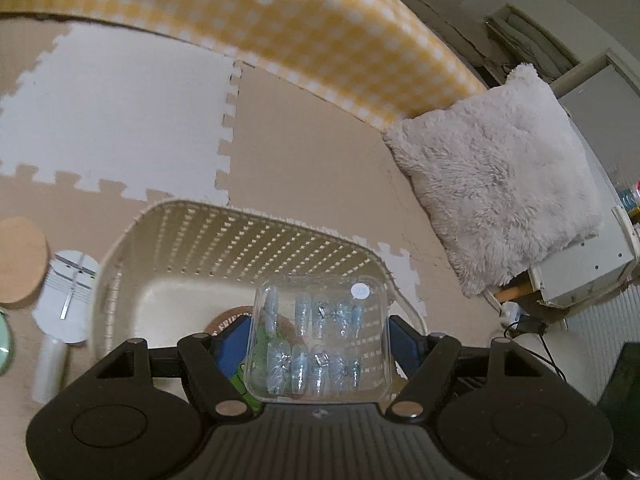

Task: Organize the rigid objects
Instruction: 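Lift the clear parts box with the left tool and carry it over the basket, then open the left tool to release the parts box into the basket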

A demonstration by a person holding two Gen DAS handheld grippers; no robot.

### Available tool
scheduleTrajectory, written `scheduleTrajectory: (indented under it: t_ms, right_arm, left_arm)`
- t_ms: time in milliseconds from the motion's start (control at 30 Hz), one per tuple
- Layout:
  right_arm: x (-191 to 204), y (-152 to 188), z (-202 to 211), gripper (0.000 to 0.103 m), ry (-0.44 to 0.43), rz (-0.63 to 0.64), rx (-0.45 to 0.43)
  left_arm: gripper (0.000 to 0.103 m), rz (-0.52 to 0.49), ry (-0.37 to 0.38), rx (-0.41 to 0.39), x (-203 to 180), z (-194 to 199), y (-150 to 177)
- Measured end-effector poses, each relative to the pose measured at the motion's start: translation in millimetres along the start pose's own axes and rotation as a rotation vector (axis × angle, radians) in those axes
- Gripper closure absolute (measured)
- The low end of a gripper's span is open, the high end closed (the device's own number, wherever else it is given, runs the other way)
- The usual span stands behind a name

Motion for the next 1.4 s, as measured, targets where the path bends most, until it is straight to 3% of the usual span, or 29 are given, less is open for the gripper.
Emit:
scheduleTrajectory:
  t_ms: [133,467,600,1000,1400]
  right_arm:
    - [0.3,0.9,0.2,0.098,-0.002,-0.001,0.001]
    - [1.5,1.3,-0.4,0.098,-0.002,0.004,0.004]
    - [1.5,0.8,-0.6,0.098,-0.002,0.003,0.005]
    - [2.0,0.8,0.1,0.098,-0.003,0.002,0.007]
    - [1.5,1.2,-0.5,0.098,-0.01,-0.005,0.008]
  left_arm:
    - [0.03,0.01,-0.001,0.033,3.0,-14.9,2.2]
    - [0.03,0.158,0.044,0.133,12.2,-30.8,13.2]
    - [0.023,0.185,0.043,0.155,14.5,-32.5,15.4]
    - [0.018,0.171,0.03,0.167,9.3,-27.2,14.9]
    - [0.011,0.134,0.012,0.118,-2.6,7.0,4.7]
Point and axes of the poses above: each gripper's, at about its wrist camera, not at the fingertips, and z roughly against the way its jaws point, x to its left, y to its underside, the point moved 5 cm from there along -z, roughly the way its jaws point, and after that the axes turned 1 degree about y, right-handed, at the moved point
